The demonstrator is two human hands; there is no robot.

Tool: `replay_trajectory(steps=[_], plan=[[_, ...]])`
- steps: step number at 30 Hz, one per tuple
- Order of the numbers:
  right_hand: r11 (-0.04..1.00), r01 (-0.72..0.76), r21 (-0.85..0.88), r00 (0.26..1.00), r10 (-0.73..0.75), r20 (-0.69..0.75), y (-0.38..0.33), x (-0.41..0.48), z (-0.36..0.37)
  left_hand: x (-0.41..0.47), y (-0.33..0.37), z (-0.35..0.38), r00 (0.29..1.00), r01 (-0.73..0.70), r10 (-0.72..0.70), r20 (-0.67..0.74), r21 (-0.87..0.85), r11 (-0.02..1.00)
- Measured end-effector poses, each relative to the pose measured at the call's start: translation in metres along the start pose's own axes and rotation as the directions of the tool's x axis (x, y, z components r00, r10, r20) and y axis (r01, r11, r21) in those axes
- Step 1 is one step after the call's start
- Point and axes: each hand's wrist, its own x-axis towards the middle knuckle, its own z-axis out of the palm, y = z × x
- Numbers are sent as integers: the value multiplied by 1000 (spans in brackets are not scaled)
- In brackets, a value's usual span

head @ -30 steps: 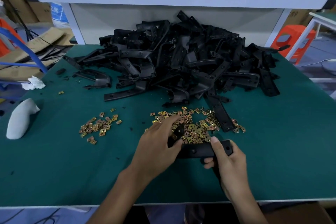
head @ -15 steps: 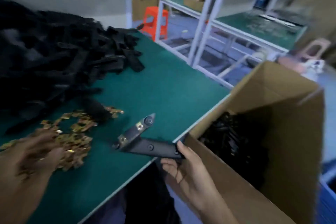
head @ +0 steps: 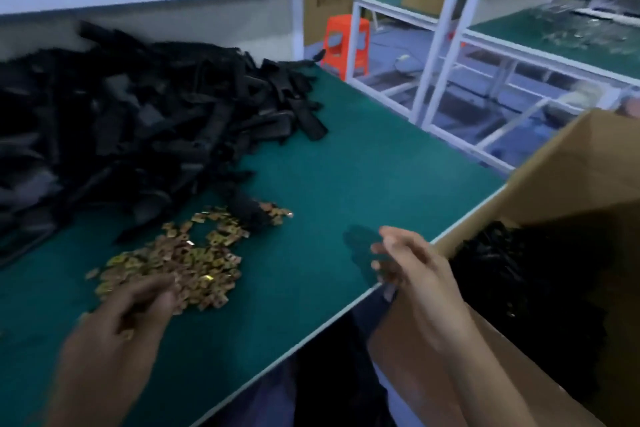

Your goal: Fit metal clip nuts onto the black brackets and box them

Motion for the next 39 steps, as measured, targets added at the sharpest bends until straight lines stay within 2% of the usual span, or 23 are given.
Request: replay_trajectory(steps=[1,2,4,5,7,9,10,12,13,15,20,21,23,24,25,26,29,39], plan=[[985,68,-156,994,-53,98,-4,10,25,0,-1,2,994,-31,30,-101,0,1000],[942,157,-295,974,-98,206,-7,22,50,-2,-8,-4,989,-49,49,-138,0,999],[780,338,-527,916,-144,374,-6,46,100,-9,-22,-10,983,-24,20,-181,-23,999],[662,422,-619,886,-158,436,-6,58,125,-8,-23,-14,980,27,-37,-195,-54,998],[408,548,-730,829,-153,537,0,78,169,-14,-29,-16,976,61,-71,-205,-55,997],[171,593,-787,805,-120,581,8,90,201,-22,-33,-19,973,72,-75,-218,-21,997],[97,593,-799,804,-119,582,12,95,212,-27,-35,-22,970,76,-78,-229,-17,997],[45,587,-808,804,-146,576,17,101,226,-35,-38,-29,963,95,-103,-247,-47,994],[59,581,-812,809,-156,567,17,102,231,-38,-39,-32,961,108,-122,-247,-69,992],[156,563,-811,825,-169,540,13,101,233,-42,-42,-36,967,97,-110,-230,-67,993],[348,543,-764,838,-288,464,-10,80,195,-11,-37,-30,953,26,18,-301,145,989],[421,544,-726,839,-299,455,-13,73,184,3,-33,-24,951,5,59,-303,206,978],[685,472,-555,872,-272,406,-10,58,168,35,-27,-9,948,-49,144,-283,317,947],[824,384,-416,901,-235,365,-3,50,163,52,-23,-1,948,-64,171,-266,368,928],[919,280,-279,929,-185,321,8,42,159,68,-20,6,948,-76,198,-251,424,903],[966,194,-173,950,-141,280,19,35,157,83,-18,12,945,-81,220,-240,480,873],[992,98,-78,976,-81,202,50,18,149,115,-17,20,960,-6,165,-224,577,817],[989,123,-83,971,-103,215,57,11,147,143,-15,10,999,24,8,-46,653,757]])
